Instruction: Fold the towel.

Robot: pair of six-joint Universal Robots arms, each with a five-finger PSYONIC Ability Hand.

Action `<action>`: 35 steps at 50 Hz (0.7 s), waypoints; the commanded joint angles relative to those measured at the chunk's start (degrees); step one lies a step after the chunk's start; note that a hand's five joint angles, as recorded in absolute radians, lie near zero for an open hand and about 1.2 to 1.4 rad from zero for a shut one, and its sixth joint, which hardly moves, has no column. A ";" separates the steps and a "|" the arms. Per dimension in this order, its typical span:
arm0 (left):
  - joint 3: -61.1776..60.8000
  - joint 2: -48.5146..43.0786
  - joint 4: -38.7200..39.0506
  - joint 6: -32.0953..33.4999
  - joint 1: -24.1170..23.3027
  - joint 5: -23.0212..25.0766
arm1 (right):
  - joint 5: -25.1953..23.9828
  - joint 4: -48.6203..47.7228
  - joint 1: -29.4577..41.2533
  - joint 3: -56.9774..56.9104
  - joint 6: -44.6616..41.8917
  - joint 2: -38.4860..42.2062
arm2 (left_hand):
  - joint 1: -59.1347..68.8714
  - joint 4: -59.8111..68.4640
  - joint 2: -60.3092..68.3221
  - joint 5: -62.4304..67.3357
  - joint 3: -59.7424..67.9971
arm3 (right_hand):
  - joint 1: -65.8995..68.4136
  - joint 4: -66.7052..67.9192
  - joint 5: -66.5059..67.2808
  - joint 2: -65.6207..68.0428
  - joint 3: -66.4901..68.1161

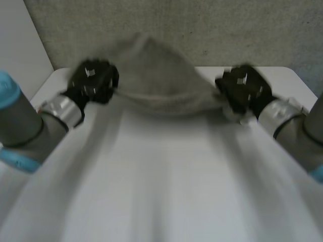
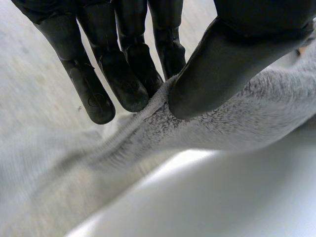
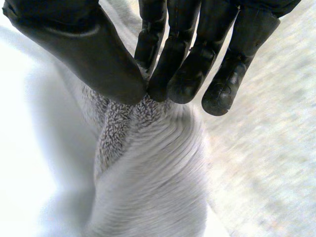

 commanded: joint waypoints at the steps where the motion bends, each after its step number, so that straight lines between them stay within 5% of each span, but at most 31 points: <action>1: -6.58 -4.06 6.07 4.53 0.29 0.33 | 0.69 -0.76 -0.16 10.28 -3.85 0.11 | 6.96 2.31 3.73 5.23 3.74 | 6.33 3.56 3.72 4.00 3.95; 12: -6.41 -9.77 6.94 4.79 0.21 0.16 | 0.95 -1.73 -2.09 12.40 0.54 -1.21 | 6.96 2.31 3.73 5.23 3.74 | 6.33 3.56 3.72 4.00 3.95; 13: -6.23 -10.47 7.12 4.79 0.21 0.16 | 0.95 -1.73 -2.53 12.40 2.21 -1.73 | -3.17 -7.83 -6.41 -4.90 -6.39 | 6.33 3.56 3.72 4.00 3.95; 19: -5.53 -12.85 8.18 4.88 0.29 -0.37 | 0.87 -1.73 -3.59 12.40 6.18 -2.00 | -13.87 -18.52 -17.11 -15.60 -17.09 | 6.33 3.56 3.72 4.00 3.95; 27: -3.16 -15.75 8.61 4.97 0.29 -6.95 | 1.30 -1.64 -6.66 11.61 7.06 -2.00 | -27.98 -32.63 -31.21 -29.70 -31.19 | 6.33 3.56 3.72 4.00 3.95; 35: -2.27 -16.01 8.61 7.25 0.29 -9.42 | 1.30 -1.21 -8.95 10.91 6.97 -2.00 | -27.84 -32.49 -31.07 -29.57 -31.06 | 6.33 3.56 3.72 4.00 3.95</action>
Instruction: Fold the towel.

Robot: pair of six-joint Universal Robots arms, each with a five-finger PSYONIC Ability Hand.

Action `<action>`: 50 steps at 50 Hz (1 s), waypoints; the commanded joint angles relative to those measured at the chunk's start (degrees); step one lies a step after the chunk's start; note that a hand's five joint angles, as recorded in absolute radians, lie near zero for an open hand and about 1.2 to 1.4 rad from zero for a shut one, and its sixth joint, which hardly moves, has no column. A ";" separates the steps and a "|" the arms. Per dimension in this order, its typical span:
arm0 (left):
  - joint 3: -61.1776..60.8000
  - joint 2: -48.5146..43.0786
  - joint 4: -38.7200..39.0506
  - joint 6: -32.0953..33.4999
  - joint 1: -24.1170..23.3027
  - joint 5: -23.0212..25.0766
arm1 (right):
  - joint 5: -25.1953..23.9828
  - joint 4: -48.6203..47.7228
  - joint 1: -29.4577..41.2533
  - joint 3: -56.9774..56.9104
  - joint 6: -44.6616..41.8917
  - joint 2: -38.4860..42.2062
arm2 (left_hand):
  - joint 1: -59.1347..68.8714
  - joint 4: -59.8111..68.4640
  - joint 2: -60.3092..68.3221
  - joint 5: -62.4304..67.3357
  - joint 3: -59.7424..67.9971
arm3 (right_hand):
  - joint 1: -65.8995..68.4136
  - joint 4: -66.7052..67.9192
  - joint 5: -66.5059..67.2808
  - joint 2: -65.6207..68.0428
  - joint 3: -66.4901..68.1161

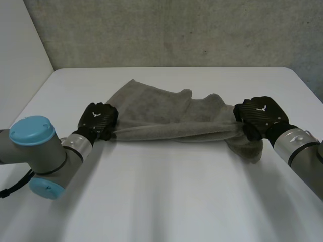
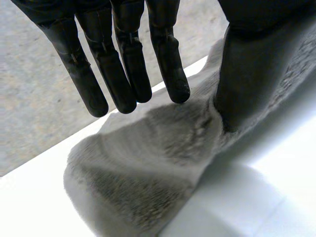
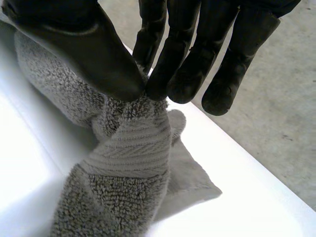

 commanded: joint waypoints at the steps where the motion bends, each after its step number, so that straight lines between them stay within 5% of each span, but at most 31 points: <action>1: 0.67 -0.17 -0.02 2.03 0.00 -1.94 | 0.05 0.40 -1.83 -0.68 -0.29 0.03 | -1.77 -1.27 -1.02 -0.55 -1.66 | 6.33 3.56 3.72 3.98 3.95; 6: 0.67 -0.87 -0.11 3.35 0.00 -1.85 | 0.05 0.49 -1.74 -0.76 0.23 0.20 | 0.58 1.09 1.34 1.80 0.70 | 6.33 3.56 3.72 3.98 3.95; 13: 1.19 -1.40 -0.73 3.61 0.00 -1.32 | 0.05 0.93 -1.30 -0.68 1.81 0.20 | 32.92 33.43 33.67 34.14 33.04 | 6.33 3.56 3.72 3.98 3.95; 21: 1.37 -0.52 -0.82 3.35 0.35 -1.32 | -0.21 1.28 -1.13 -0.76 2.35 0.20 | 33.02 33.53 33.78 34.24 33.14 | 6.33 3.56 3.72 3.98 3.95; 23: 1.11 0.18 -0.82 3.35 0.88 -1.32 | -0.30 2.16 -1.13 -1.03 1.90 0.20 | 33.02 33.53 33.78 34.24 33.14 | -2.53 -5.30 -5.13 -4.87 -4.90; 25: 0.75 1.50 -0.73 3.35 1.50 -1.32 | -0.74 7.05 -1.13 -2.86 1.03 0.38 | 33.02 33.53 33.78 34.24 33.14 | -46.55 -49.32 -49.15 -48.89 -48.92; 27: 0.14 4.39 -0.64 3.35 3.16 -1.32 | -0.57 11.43 -1.13 -4.61 -0.37 0.64 | 33.02 33.53 33.78 34.24 33.14 | -56.76 -59.53 -59.36 -59.11 -59.13; 33: -1.62 8.27 -0.02 3.26 5.72 -1.23 | -1.44 26.04 -2.01 -12.26 -6.78 0.55 | 33.02 33.53 33.78 34.24 33.14 | -58.04 -60.81 -60.64 -60.38 -60.41; 50: -3.82 10.55 0.24 3.00 6.95 -0.88 | -0.13 32.31 -0.25 -29.24 -1.26 15.41 | 33.02 33.53 33.78 34.24 33.14 | -54.68 -57.45 -57.28 -57.02 -57.05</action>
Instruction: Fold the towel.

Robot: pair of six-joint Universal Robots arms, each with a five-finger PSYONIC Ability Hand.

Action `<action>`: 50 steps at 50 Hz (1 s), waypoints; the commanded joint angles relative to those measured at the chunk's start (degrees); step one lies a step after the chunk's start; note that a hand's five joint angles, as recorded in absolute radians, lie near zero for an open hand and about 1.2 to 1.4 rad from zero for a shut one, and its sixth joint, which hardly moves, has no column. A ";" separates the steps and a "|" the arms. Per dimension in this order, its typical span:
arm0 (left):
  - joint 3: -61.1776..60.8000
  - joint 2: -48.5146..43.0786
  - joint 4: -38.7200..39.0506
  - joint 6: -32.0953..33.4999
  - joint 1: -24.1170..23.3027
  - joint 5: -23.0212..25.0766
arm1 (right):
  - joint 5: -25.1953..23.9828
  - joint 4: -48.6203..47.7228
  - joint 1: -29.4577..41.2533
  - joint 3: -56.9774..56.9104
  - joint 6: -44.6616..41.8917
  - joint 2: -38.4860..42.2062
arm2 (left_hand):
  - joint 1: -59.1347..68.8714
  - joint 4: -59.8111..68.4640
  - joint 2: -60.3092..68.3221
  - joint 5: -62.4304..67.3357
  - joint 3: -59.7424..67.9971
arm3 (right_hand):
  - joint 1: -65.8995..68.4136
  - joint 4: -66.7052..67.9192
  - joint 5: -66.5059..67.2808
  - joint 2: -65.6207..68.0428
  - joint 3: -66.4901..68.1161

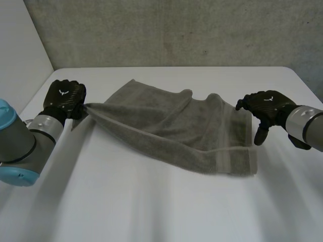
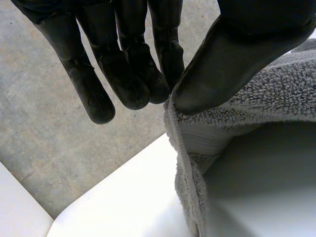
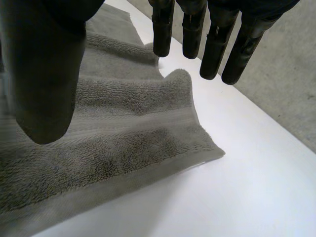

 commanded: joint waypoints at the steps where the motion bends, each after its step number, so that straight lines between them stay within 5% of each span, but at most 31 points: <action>1: -0.76 -0.23 -0.03 0.01 -0.27 0.04 | 0.18 4.77 2.40 -6.58 4.29 7.93 | 7.50 2.32 2.90 5.53 2.98 | -0.10 0.31 2.44 0.10 -0.20; 12: -1.64 -0.58 -0.03 0.19 -0.71 0.04 | -0.35 10.41 4.08 -4.22 5.61 9.00 | 7.50 2.32 2.90 5.53 2.98 | 2.60 3.00 5.13 2.80 2.50; 28: -1.46 -1.02 -0.03 0.28 -0.98 0.04 | -1.14 10.06 3.81 10.02 7.72 -3.74 | 7.50 2.32 2.90 5.53 2.98 | 2.43 2.84 4.97 2.63 2.33; 38: -0.76 -1.37 -0.03 0.01 -0.80 -0.04 | -1.05 -3.10 4.34 26.70 8.77 -9.81 | 7.50 2.32 2.90 5.53 2.98 | 3.61 4.01 6.14 3.80 3.50; 50: -1.20 -1.28 -0.12 0.01 -0.89 -0.13 | -0.70 -10.50 4.08 33.21 9.92 -9.63 | 7.50 2.32 2.90 5.53 2.98 | 7.31 7.71 9.84 7.51 7.21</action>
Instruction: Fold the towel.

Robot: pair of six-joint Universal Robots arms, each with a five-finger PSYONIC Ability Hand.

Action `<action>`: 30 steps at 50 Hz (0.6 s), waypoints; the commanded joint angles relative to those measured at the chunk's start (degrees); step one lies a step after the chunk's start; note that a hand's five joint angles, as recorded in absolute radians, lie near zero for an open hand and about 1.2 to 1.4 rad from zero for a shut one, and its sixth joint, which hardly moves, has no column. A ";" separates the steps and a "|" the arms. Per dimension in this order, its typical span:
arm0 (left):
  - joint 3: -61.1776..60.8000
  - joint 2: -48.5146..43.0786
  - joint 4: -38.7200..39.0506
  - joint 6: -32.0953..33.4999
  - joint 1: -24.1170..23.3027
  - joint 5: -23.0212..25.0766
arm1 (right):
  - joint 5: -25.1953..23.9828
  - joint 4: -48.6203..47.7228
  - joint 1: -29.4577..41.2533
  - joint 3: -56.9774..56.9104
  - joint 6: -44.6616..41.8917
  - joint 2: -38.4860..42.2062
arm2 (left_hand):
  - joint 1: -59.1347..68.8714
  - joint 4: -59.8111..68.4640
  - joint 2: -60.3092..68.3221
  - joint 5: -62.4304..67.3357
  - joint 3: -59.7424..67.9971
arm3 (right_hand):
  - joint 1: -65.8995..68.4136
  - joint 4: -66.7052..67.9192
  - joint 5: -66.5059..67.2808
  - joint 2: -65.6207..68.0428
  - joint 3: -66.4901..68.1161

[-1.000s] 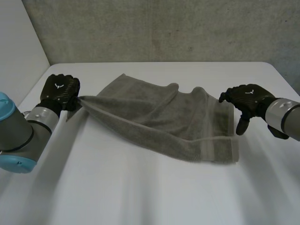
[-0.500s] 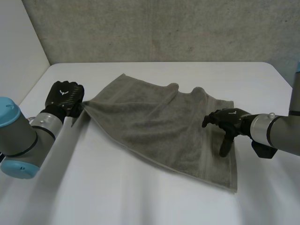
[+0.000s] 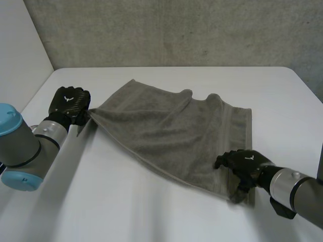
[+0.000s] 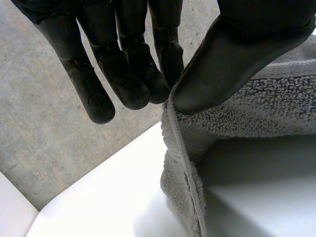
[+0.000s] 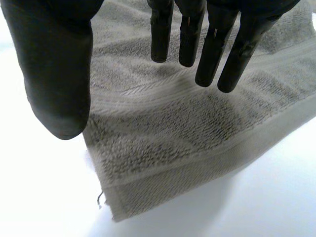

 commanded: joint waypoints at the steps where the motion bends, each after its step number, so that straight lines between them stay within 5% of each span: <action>1: -0.35 0.09 -0.03 0.03 -0.05 -0.03 | 0.05 -3.50 -0.22 3.02 0.19 0.32 | 7.50 2.07 2.90 5.02 2.97 | 3.20 2.11 1.56 2.41 2.22; 11: -0.53 0.09 -0.03 -0.06 -0.05 -0.03 | 0.14 -5.88 -0.22 4.69 0.10 0.41 | 7.50 2.07 2.90 5.02 2.97 | 9.26 8.17 7.62 8.48 8.28; 30: -0.70 0.09 -0.03 0.03 -0.13 -0.03 | 0.31 -7.37 -0.22 3.47 -0.25 0.50 | 7.50 2.07 2.90 5.02 2.97 | 55.43 54.34 53.78 54.64 54.45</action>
